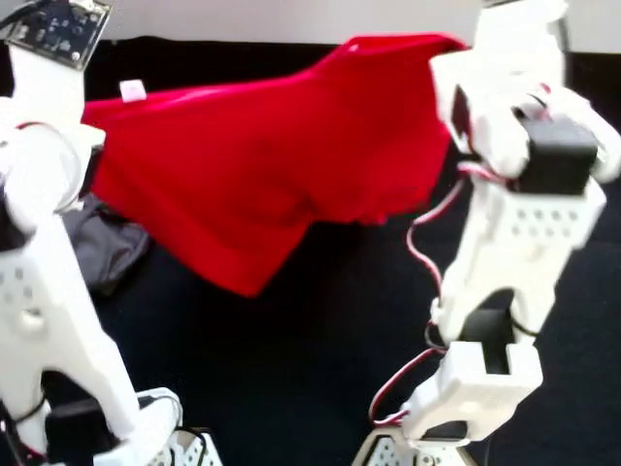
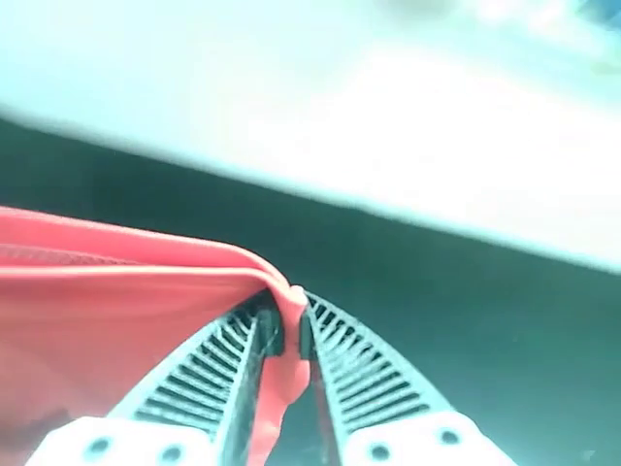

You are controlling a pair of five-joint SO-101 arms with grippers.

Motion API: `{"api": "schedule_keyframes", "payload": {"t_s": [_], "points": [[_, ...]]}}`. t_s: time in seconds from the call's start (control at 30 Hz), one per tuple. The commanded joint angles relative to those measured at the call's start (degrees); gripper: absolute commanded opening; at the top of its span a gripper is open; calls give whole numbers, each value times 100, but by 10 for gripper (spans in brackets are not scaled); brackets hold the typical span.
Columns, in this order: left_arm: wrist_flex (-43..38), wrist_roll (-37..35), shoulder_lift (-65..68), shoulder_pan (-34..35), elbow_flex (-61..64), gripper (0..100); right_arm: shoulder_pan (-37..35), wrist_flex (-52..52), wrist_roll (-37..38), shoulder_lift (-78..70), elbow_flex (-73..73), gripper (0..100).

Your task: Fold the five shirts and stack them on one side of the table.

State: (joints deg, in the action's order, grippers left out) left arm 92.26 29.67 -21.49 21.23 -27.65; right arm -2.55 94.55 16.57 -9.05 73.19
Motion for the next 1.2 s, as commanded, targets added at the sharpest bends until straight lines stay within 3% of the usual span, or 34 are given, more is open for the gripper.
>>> {"api": "schedule_keyframes", "payload": {"t_s": [0.0,0.27,0.53,0.73,0.97,1.17], "points": [[9,-44,-400,-4,-541,10,382,-57,18,321,1042,5],[9,-44,-708,-4,-505,10,558,-101,70,330,2396,5],[-334,-44,-708,-4,-75,10,558,-110,800,980,2519,5],[-167,-624,-716,-4,-75,10,558,-251,800,2009,1938,5],[176,-651,-716,-207,-84,10,822,-1095,782,3116,681,5],[440,-651,-1209,-286,-84,10,831,-1209,774,4013,-189,5]]}}
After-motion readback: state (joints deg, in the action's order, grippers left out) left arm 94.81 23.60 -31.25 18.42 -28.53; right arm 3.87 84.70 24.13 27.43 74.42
